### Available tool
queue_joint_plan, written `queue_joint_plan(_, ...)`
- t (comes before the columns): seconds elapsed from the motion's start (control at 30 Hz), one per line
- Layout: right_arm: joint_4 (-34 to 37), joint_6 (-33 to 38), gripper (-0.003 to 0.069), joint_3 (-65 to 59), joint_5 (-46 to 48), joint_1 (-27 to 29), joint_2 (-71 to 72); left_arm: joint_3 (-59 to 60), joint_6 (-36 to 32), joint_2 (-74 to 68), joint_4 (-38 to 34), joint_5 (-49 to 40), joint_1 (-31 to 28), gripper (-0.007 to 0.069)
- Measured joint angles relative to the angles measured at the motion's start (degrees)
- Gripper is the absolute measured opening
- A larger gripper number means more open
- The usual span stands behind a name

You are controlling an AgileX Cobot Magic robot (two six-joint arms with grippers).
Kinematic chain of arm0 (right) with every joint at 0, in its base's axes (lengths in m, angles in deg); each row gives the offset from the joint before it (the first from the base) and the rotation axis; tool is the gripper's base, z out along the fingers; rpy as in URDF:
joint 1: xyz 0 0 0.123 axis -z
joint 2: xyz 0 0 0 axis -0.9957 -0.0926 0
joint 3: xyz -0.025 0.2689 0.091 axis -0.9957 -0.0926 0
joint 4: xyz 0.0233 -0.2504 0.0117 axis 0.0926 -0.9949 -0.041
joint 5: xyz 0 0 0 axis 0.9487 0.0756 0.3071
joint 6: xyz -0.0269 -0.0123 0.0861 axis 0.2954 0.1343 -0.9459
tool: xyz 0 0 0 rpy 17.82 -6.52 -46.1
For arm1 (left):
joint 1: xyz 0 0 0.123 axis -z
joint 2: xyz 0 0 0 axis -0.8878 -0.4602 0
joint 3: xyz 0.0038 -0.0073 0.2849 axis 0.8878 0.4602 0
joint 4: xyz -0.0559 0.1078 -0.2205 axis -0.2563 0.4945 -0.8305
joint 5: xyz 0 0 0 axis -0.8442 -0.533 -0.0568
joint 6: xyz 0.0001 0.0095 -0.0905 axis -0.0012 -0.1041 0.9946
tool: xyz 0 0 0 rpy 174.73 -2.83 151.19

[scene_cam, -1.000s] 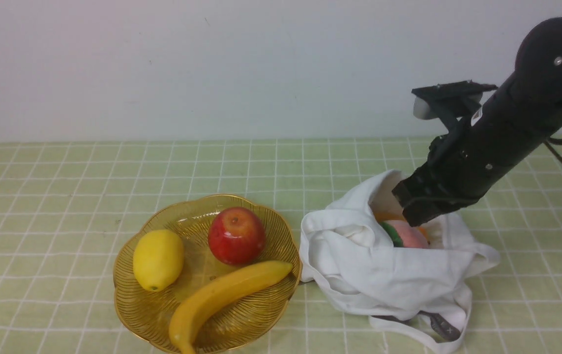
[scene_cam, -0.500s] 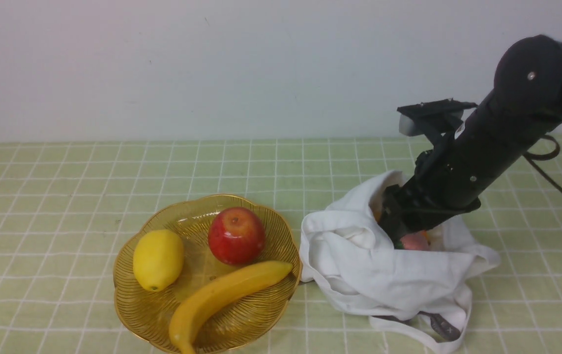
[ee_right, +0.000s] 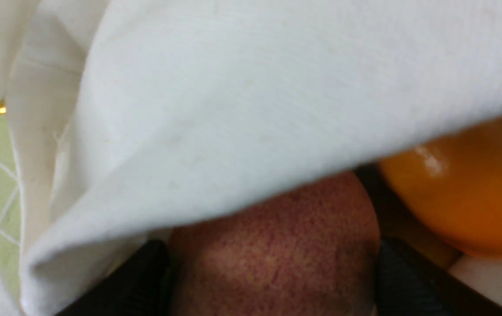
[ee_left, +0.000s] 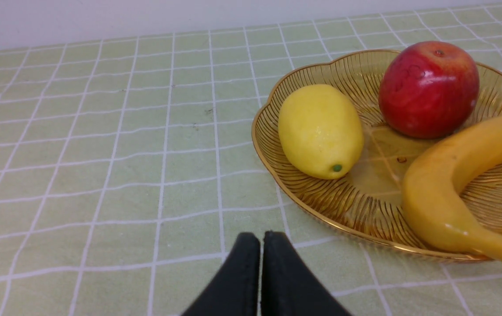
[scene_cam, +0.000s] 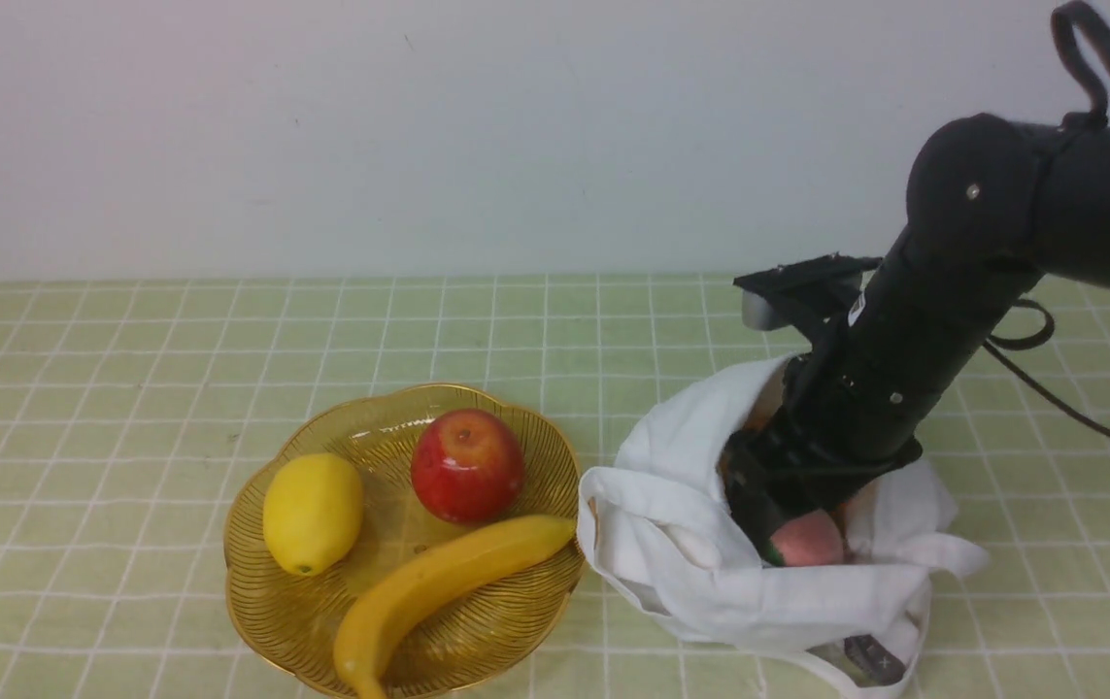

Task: Take the fruit out of the bag on the green coffee tablecloth and place them on the plate.
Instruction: 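Reach into the cloth bag and grasp the peach with the right gripper, then place the peach onto the plate with the right gripper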

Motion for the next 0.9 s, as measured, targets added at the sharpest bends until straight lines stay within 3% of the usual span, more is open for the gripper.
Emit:
queue_joint_plan(0.37,-5.0,-3.9,0.0519,-0.1,-0.9,-0.1,7.1,0.0,0.0,0.0,0.0,0.0,0.0,-0.0008)
queue_joint_plan(0.67,-14.6,-8.3,0.0519,-0.1,-3.5,-0.1,14.5,0.0,0.0,0.0,0.0,0.0,0.0,-0.0008)
queue_joint_plan(0.9,-7.0,-8.1,0.0519,2.8,-5.5,-4.0,19.1,0.0,0.0,0.0,0.0,0.0,0.0,-0.0008)
